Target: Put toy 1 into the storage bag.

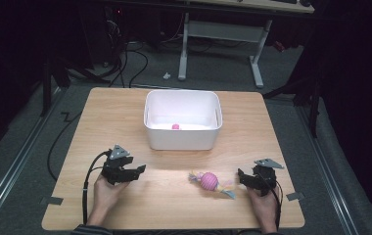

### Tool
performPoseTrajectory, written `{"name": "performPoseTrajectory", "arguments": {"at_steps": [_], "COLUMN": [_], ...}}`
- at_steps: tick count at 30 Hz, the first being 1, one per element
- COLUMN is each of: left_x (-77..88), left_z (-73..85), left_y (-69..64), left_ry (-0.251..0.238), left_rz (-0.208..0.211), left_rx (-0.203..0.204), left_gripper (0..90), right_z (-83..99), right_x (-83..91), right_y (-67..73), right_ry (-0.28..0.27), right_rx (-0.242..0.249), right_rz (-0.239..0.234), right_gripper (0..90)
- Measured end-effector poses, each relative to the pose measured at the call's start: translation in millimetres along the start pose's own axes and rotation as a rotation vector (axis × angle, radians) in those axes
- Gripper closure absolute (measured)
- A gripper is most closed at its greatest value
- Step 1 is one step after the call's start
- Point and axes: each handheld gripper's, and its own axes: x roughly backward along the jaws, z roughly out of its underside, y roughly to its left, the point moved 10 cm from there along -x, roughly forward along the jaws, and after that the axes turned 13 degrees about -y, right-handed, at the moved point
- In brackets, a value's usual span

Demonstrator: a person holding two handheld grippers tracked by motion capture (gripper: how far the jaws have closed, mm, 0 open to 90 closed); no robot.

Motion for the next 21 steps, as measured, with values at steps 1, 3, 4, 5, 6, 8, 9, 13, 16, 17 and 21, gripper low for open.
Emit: {"name": "performPoseTrajectory", "arguments": {"at_steps": [1, 3, 4, 5, 6, 8, 9, 13, 16, 17, 21], "left_x": [-2.2, -6.9, -9.3, -11.6, -13.2, -17.4, -18.9, -24.4, -26.1, -26.8, -27.2], "left_z": [2.3, 7.3, 10.2, 13.0, 14.6, 19.1, 20.8, 23.9, 23.8, 23.9, 24.4], "left_y": [0.6, 1.2, 1.9, 2.6, 3.6, 4.3, 5.3, 8.1, 8.6, 8.7, 10.0], "left_ry": [0.004, 0.009, 0.016, 0.024, 0.026, 0.034, 0.037, 0.027, 0.014, 0.007, -0.014], "left_rz": [-0.010, -0.024, -0.032, -0.044, -0.052, -0.060, -0.066, -0.087, -0.096, -0.098, -0.107], "left_rx": [-0.010, -0.020, -0.027, -0.036, -0.047, -0.053, -0.052, -0.062, -0.075, -0.080, -0.077], "left_gripper": [37.5, 37.5, 37.5, 37.5, 37.5, 37.5, 37.5, 37.2, 37.2, 37.0, 35.2], "right_z": [0.0, 0.0, 0.0, 0.0, 0.0, 0.0, 0.0, 0.0, -0.1, -0.1, -0.2], "right_x": [0.0, 0.0, 0.0, 0.0, 0.0, 0.0, 0.0, -0.1, -0.1, -0.1, -0.1], "right_y": [0.0, 0.0, 0.0, 0.0, 0.0, 0.0, 0.0, 0.0, -0.1, -0.2, -0.5], "right_ry": [0.000, 0.000, 0.000, 0.000, 0.000, 0.000, 0.000, 0.000, 0.000, 0.000, 0.001], "right_rx": [0.000, -0.001, 0.000, 0.000, 0.000, 0.000, 0.000, -0.001, -0.001, -0.001, 0.001], "right_rz": [0.000, 0.000, 0.000, 0.000, 0.000, 0.000, 0.000, 0.000, 0.000, 0.000, -0.002], "right_gripper": [20.5, 20.5, 20.5, 20.5, 20.5, 20.5, 20.5, 20.5, 20.5, 20.6, 20.6]}}
